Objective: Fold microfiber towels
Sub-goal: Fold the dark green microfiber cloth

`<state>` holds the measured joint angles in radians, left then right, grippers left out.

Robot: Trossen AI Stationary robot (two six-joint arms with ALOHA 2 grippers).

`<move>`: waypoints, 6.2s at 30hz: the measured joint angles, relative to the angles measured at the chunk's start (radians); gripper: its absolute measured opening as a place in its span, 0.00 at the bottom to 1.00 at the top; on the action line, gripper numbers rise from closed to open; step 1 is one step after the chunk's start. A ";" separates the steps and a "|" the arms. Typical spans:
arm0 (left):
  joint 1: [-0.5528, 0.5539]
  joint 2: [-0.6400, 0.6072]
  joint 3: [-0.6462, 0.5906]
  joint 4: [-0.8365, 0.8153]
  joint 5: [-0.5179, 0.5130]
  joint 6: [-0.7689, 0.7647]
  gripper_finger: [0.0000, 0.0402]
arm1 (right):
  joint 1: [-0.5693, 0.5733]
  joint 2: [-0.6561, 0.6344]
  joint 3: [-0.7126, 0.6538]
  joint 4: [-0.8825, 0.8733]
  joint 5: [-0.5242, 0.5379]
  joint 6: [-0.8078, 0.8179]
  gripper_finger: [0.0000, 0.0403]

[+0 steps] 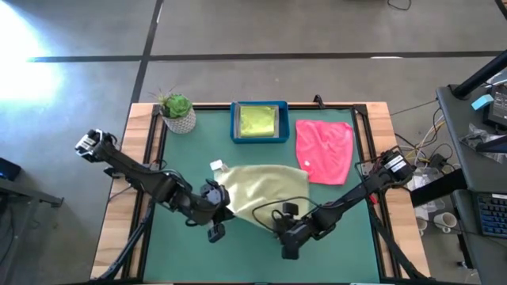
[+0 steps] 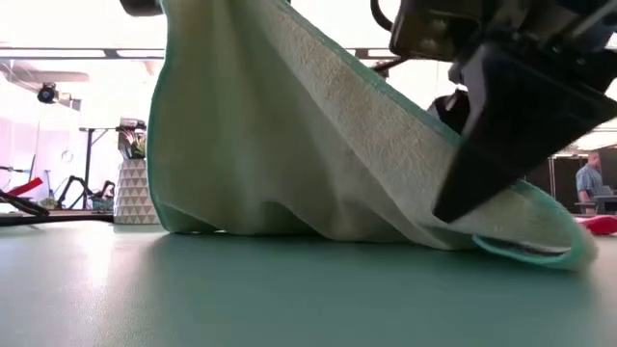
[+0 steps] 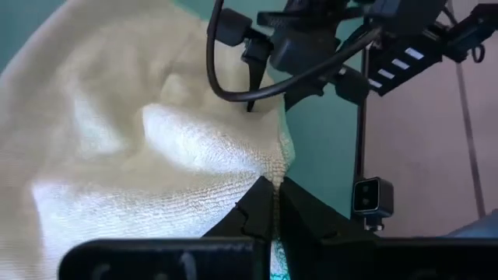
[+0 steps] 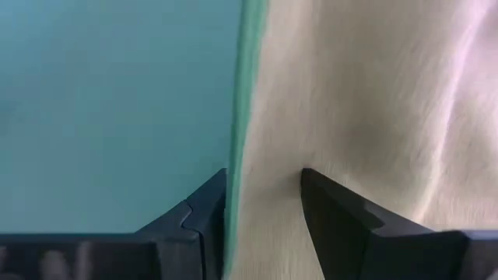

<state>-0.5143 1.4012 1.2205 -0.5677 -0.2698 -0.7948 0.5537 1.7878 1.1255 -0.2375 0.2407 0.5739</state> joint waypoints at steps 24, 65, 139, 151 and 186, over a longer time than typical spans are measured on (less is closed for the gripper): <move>0.025 -0.043 0.045 -0.019 0.000 0.079 0.00 | 0.096 -0.110 -0.001 -0.305 -0.037 0.029 0.36; 0.087 -0.063 0.076 -0.015 -0.001 0.121 0.00 | -0.058 -0.150 0.119 0.106 0.153 -0.069 0.36; 0.129 -0.139 0.215 0.029 -0.103 0.436 0.00 | -0.023 -0.150 0.141 -0.493 0.248 0.474 0.06; 0.129 -0.139 0.214 -0.002 -0.103 0.436 0.00 | -0.023 -0.150 0.179 -0.534 0.201 0.410 0.02; 0.129 -0.138 0.213 0.000 -0.102 0.436 0.00 | -0.024 -0.149 0.178 -0.242 0.233 0.399 0.46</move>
<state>-0.3854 1.2633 1.4338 -0.5679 -0.3717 -0.3588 0.5297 1.6386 1.3037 -0.4796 0.4738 0.9727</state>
